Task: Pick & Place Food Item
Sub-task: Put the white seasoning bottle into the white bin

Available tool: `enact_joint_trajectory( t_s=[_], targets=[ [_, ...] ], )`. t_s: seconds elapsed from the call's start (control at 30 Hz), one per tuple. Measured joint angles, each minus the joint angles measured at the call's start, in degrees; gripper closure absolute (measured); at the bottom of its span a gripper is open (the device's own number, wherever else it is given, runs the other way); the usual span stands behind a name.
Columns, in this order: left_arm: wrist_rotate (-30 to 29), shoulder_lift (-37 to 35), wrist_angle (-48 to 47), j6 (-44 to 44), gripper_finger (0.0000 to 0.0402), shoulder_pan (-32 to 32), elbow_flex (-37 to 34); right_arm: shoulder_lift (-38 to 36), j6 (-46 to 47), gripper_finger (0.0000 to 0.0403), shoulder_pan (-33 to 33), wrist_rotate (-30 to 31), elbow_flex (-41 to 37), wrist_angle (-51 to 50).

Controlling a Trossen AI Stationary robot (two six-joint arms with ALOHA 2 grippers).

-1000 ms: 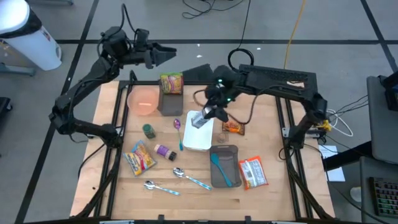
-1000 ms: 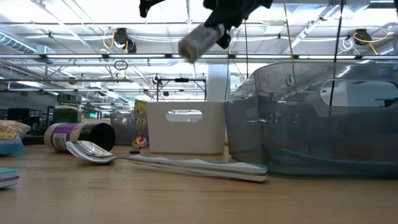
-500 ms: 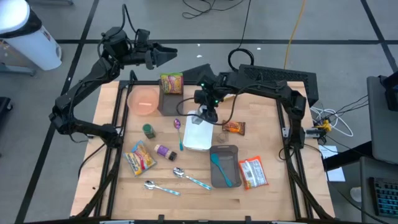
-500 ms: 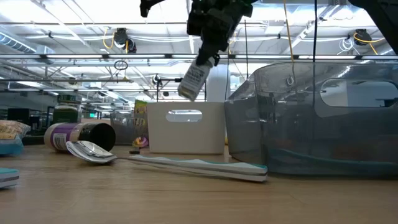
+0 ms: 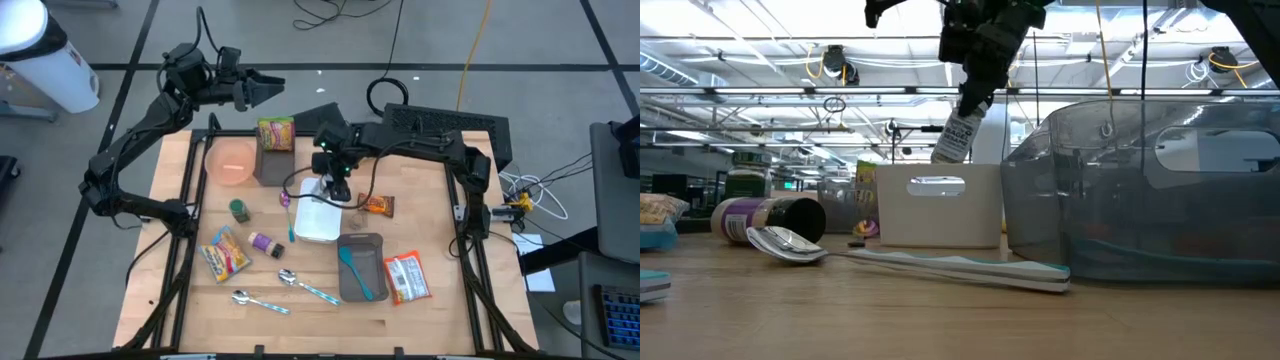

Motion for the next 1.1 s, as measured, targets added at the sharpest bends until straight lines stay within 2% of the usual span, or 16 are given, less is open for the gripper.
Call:
enact_joint_trajectory(
  t_s=[0.3, 0.83, 1.1],
  targets=[
    [0.0, 0.0, 0.0, 0.0, 0.0084, 0.0, 0.0, 4.3, 1.0, 0.0211, 0.5, 0.9, -0.1, 1.1],
    [0.0, 0.1, 0.0, 0.0, 0.0083, 0.0, 0.0, 4.6, -0.7, 0.0211, 0.0, 1.7, -0.1, 0.2],
    [0.0, 0.1, 0.0, 0.0, 0.008, 0.0, 0.0, 4.6, -3.5, 0.0211, 0.6, 6.1, -0.1, -1.1]
  ],
)
